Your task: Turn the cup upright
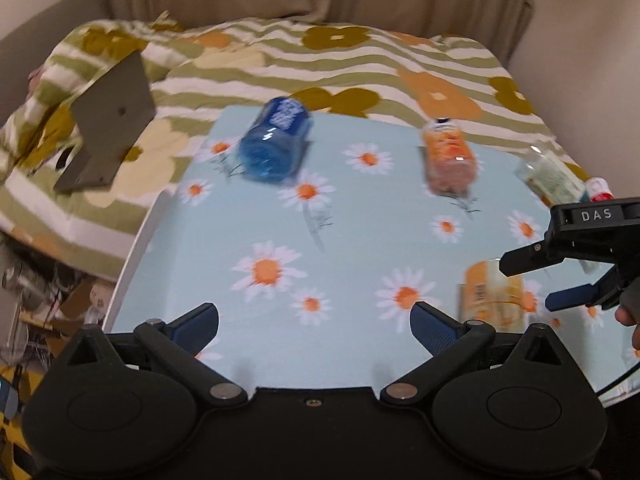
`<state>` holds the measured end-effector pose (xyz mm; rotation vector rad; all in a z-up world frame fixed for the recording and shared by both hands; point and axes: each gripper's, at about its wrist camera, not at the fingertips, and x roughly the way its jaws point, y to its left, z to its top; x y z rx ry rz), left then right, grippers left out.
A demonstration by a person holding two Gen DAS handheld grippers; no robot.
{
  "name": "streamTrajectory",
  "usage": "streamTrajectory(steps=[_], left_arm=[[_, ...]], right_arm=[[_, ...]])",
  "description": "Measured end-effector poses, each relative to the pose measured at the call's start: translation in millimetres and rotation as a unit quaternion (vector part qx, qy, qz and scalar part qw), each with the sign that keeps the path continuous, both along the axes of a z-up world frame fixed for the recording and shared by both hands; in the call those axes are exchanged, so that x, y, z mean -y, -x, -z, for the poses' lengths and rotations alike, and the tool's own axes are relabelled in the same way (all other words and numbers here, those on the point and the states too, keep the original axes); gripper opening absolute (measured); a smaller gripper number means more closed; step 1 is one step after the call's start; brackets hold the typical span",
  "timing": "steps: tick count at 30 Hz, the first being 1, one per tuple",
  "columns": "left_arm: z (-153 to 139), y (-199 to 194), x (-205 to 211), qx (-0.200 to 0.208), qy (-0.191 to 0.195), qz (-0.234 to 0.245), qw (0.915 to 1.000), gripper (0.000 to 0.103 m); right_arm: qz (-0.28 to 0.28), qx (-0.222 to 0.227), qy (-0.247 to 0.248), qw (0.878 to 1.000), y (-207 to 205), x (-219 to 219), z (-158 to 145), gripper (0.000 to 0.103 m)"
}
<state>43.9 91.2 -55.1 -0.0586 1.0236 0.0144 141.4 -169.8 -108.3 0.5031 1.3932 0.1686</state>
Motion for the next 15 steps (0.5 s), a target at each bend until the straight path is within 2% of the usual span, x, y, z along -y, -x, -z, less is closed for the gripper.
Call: streamTrajectory(steps=[2, 7, 9, 15], left_arm=[[4.3, -1.7, -11.4, -0.006, 0.010, -0.012, 0.9999, 0.103], [7.8, -2.9, -26.7, -0.010, 0.019, -0.022, 0.9995, 0.103], [7.3, -3.9, -28.7, -0.009, 0.021, -0.022, 0.9995, 0.103], [7.6, -7.6, -30.7, -0.010, 0.024, -0.017, 0.9995, 0.103]], right_arm=[[0.005, 0.000, 0.004, 1.000, -3.1, -4.1, 3.9, 0.102], [0.014, -0.010, 0.002, 1.000, -7.0, -8.1, 13.3, 0.089], [0.015, -0.017, -0.002, 1.000, -7.6, -9.2, 17.0, 0.075], [0.021, -0.018, -0.013, 1.000, -7.3, -9.6, 19.4, 0.073]])
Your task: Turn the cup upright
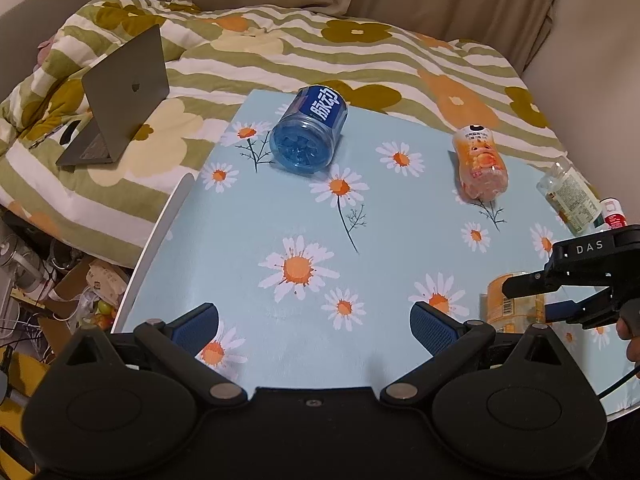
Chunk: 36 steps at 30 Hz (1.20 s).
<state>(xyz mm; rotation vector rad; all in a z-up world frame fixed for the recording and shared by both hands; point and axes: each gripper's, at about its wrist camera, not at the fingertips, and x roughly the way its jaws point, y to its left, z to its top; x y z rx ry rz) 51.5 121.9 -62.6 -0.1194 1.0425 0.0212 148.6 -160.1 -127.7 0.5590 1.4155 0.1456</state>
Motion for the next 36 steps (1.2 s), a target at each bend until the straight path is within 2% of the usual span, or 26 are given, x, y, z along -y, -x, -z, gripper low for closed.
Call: streamTrajectory(steps=[6, 10, 13, 15, 18, 21, 25, 29, 31, 36], left_arm=[[-1.5, -3.0, 2.3, 0.000, 0.000, 0.008, 1.0000, 0.103], [-6.9, -4.6, 3.9, 0.005, -0.003, 0.013, 0.9999, 0.103], [-12.0, -6.0, 5.1, 0.011, -0.009, 0.019, 0.9997, 0.103], [-15.1, -6.0, 6.1, 0.017, -0.013, 0.022, 0.9995, 0.103], [-16.4, -5.0, 8.3, 0.027, -0.020, 0.028, 0.9990, 0.103], [-14.8, -2.3, 10.7, 0.041, -0.027, 0.033, 0.9982, 0.103], [-10.6, 3.5, 14.5, 0.055, -0.031, 0.035, 0.9974, 0.103], [-5.6, 10.8, 20.9, 0.061, -0.048, 0.044, 0.9960, 0.103], [-1.1, 13.7, 23.8, 0.060, -0.057, 0.049, 0.9953, 0.103], [6.7, 19.0, 25.4, 0.052, -0.061, 0.055, 0.9953, 0.103]], right_arm=[[0.003, 0.007, -0.007, 1.000, 2.5, 2.3, -4.3, 0.072], [0.007, 0.026, -0.017, 0.999, 6.3, 4.1, -17.7, 0.071], [0.013, 0.059, -0.024, 0.998, 11.2, 5.2, -34.2, 0.071], [0.011, 0.108, -0.013, 0.994, 18.6, 2.1, -47.6, 0.071], [0.009, 0.207, 0.036, 0.978, 37.5, -8.8, -59.5, 0.072], [0.009, 0.303, 0.086, 0.949, 58.6, -23.2, -54.8, 0.072], [0.009, 0.392, 0.129, 0.911, 80.0, -41.0, -36.5, 0.072], [0.013, 0.445, 0.169, 0.879, 91.2, -53.1, -12.8, 0.072], [0.017, 0.458, 0.189, 0.868, 95.6, -58.2, -2.5, 0.073], [0.016, 0.467, 0.210, 0.859, 105.5, -65.8, 10.1, 0.074]])
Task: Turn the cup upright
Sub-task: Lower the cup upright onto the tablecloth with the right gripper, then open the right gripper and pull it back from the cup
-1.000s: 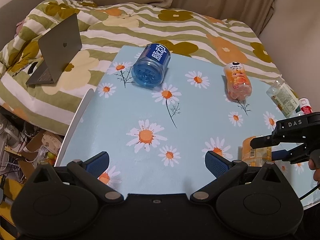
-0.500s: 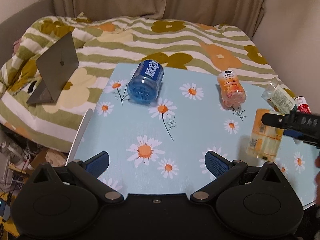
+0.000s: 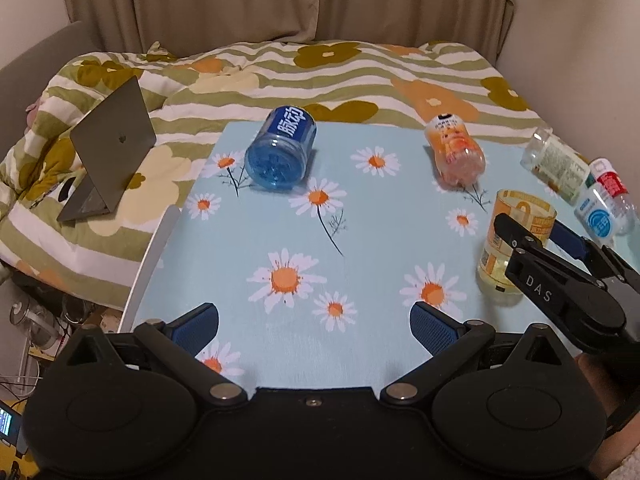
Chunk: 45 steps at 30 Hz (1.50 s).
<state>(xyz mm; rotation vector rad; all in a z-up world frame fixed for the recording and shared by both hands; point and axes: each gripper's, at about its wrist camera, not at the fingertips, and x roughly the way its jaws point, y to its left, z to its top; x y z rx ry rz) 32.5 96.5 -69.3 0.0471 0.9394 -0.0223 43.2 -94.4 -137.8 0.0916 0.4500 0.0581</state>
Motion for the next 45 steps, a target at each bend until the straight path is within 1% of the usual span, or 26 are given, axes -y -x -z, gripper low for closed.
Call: streamTrajectory(steps=[4, 8, 13, 19, 23, 25, 27, 28, 32, 35, 40, 45], left_arm=[[2.7, 4.5, -0.5, -0.002, -0.004, 0.004, 1.0000, 0.103], [4.8, 5.9, -3.2, -0.005, 0.005, 0.001, 1.0000, 0.103], [6.4, 8.8, -5.9, -0.009, 0.015, -0.003, 0.9998, 0.103], [6.6, 9.9, -9.9, -0.012, 0.023, -0.009, 0.9996, 0.103], [6.3, 10.2, -9.8, -0.011, 0.021, -0.009, 0.9997, 0.103], [4.8, 10.7, -9.3, -0.011, 0.019, -0.010, 0.9997, 0.103], [1.9, 11.2, -8.8, -0.009, 0.020, -0.009, 0.9997, 0.103], [-0.1, 11.5, -8.3, -0.007, 0.020, -0.008, 0.9998, 0.103], [-12.5, 11.4, -3.4, 0.004, 0.015, -0.003, 0.9999, 0.103], [-25.0, 11.8, 2.1, 0.021, 0.011, 0.008, 0.9997, 0.103], [-45.5, 13.3, 15.2, 0.045, 0.006, 0.024, 0.9987, 0.103], [-63.3, 19.6, 31.5, 0.068, 0.006, 0.031, 0.9972, 0.103]], right_arm=[[0.000, -0.002, -0.001, 1.000, 12.0, 0.6, 2.0, 0.074], [-0.004, -0.010, 0.005, 1.000, 24.4, -1.0, 2.4, 0.074], [-0.016, -0.015, 0.025, 0.999, 29.1, -5.3, 1.7, 0.074], [-0.021, -0.026, 0.027, 0.999, 28.4, -7.9, -0.4, 0.075], [-0.020, -0.027, 0.024, 0.999, 27.9, -9.0, -1.3, 0.090], [-0.022, -0.032, 0.016, 0.999, 26.9, -8.3, -2.2, 0.092], [-0.023, -0.047, 0.010, 0.999, 24.1, -7.9, -4.4, 0.099], [-0.023, -0.056, 0.008, 0.998, 23.0, -7.3, -6.4, 0.100], [-0.029, -0.102, 0.007, 0.994, 21.4, -2.3, -20.2, 0.103], [-0.029, -0.133, 0.011, 0.991, 24.8, 5.7, -40.7, 0.103], [-0.019, -0.159, 0.025, 0.987, 34.0, 26.1, -83.1, 0.103], [0.008, -0.192, 0.035, 0.981, 38.8, 52.5, -116.4, 0.103]])
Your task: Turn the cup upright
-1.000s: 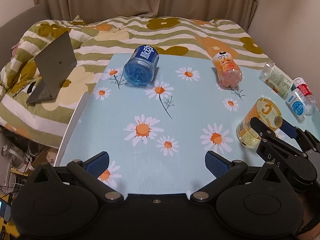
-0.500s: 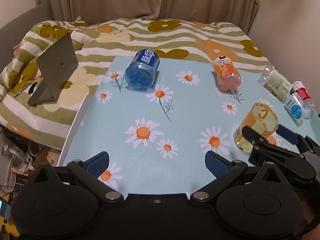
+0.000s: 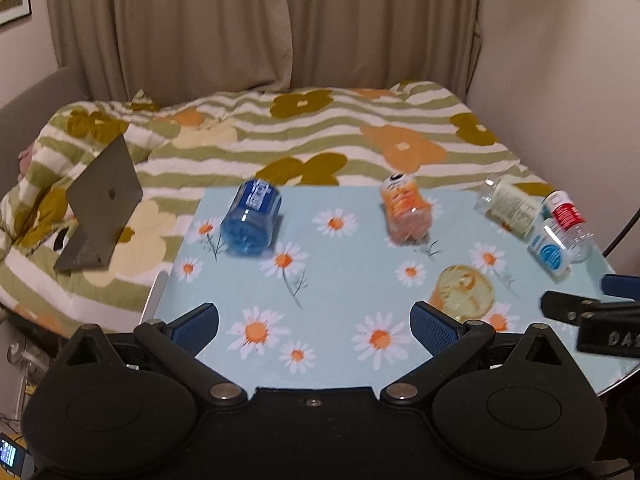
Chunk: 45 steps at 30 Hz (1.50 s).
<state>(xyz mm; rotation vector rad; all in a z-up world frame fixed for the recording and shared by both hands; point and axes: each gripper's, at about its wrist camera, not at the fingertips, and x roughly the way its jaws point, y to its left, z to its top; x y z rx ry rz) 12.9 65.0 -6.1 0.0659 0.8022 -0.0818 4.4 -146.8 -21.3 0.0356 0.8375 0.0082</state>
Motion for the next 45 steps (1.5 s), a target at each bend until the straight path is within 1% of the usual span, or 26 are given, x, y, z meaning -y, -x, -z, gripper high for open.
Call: streamTrajectory(steps=[5, 13, 29, 45], left_arm=[[-10.1, 8.8, 14.2, 0.020, -0.014, -0.003, 0.9997, 0.103], [-10.9, 19.7, 24.5, 0.030, -0.020, -0.012, 0.9993, 0.103], [-10.6, 26.9, 34.3, 0.037, -0.030, -0.006, 0.9988, 0.103], [-10.8, 26.7, 38.1, 0.037, -0.030, -0.004, 0.9989, 0.103]], right_arm=[[0.012, -0.003, 0.009, 1.000, 9.6, 20.7, -17.0, 0.103], [0.017, -0.010, 0.009, 1.000, 18.3, 37.1, -15.3, 0.103], [0.018, -0.009, 0.006, 1.000, 21.7, 40.1, -12.9, 0.103], [0.018, -0.011, 0.008, 1.000, 21.3, 40.7, -13.1, 0.103]])
